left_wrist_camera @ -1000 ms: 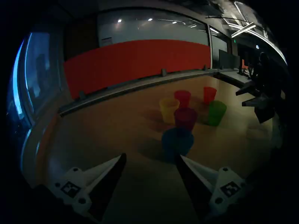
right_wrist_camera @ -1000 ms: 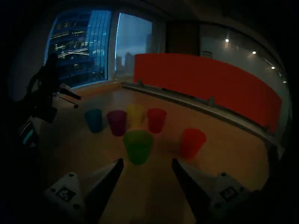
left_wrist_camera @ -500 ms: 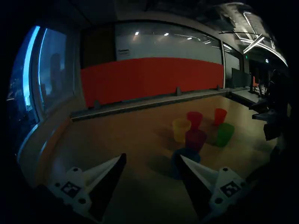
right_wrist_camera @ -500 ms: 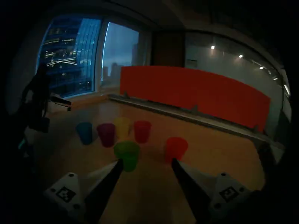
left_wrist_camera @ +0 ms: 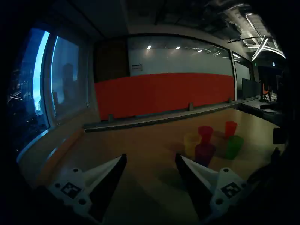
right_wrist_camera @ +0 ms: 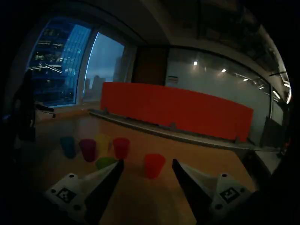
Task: Pour water
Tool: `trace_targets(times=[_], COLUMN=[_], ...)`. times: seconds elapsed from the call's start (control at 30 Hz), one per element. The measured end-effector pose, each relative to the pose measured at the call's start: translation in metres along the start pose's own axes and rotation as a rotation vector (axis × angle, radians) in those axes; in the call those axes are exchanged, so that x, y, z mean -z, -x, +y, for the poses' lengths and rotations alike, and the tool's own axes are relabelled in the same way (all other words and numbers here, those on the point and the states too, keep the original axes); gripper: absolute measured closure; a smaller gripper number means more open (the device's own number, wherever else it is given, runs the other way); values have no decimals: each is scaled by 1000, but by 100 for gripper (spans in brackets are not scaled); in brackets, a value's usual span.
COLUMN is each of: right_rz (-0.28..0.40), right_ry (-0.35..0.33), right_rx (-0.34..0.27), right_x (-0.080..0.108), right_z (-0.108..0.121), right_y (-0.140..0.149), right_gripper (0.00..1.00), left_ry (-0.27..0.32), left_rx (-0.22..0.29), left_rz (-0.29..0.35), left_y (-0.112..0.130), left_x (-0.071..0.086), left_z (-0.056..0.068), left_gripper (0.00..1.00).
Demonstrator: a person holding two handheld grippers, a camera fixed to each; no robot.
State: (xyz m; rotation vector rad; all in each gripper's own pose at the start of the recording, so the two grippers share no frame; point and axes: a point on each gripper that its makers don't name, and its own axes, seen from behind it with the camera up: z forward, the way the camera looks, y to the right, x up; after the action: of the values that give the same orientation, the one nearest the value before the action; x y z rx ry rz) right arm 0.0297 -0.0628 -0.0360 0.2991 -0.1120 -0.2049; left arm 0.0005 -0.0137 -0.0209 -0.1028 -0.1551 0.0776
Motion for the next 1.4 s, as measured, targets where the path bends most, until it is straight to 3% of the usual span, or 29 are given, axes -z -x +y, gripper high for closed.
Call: trace_targets(times=[0.47, 0.9, 1.4], right_rz=[142, 240, 207], right_ry=[169, 284, 338], right_rx=[-64, -94, -82], right_x=[11, 30, 36], right_z=[32, 54, 61], right_y=[-30, -55, -47], right_gripper=[0, 0, 0], left_ry=[-70, -116, -180], left_rx=[28, 34, 15], left_rz=[128, 192, 245], left_y=[-27, -36, -39], left_x=[5, 1, -3], left_z=[1, 6, 5], left_gripper=[4, 4, 4])
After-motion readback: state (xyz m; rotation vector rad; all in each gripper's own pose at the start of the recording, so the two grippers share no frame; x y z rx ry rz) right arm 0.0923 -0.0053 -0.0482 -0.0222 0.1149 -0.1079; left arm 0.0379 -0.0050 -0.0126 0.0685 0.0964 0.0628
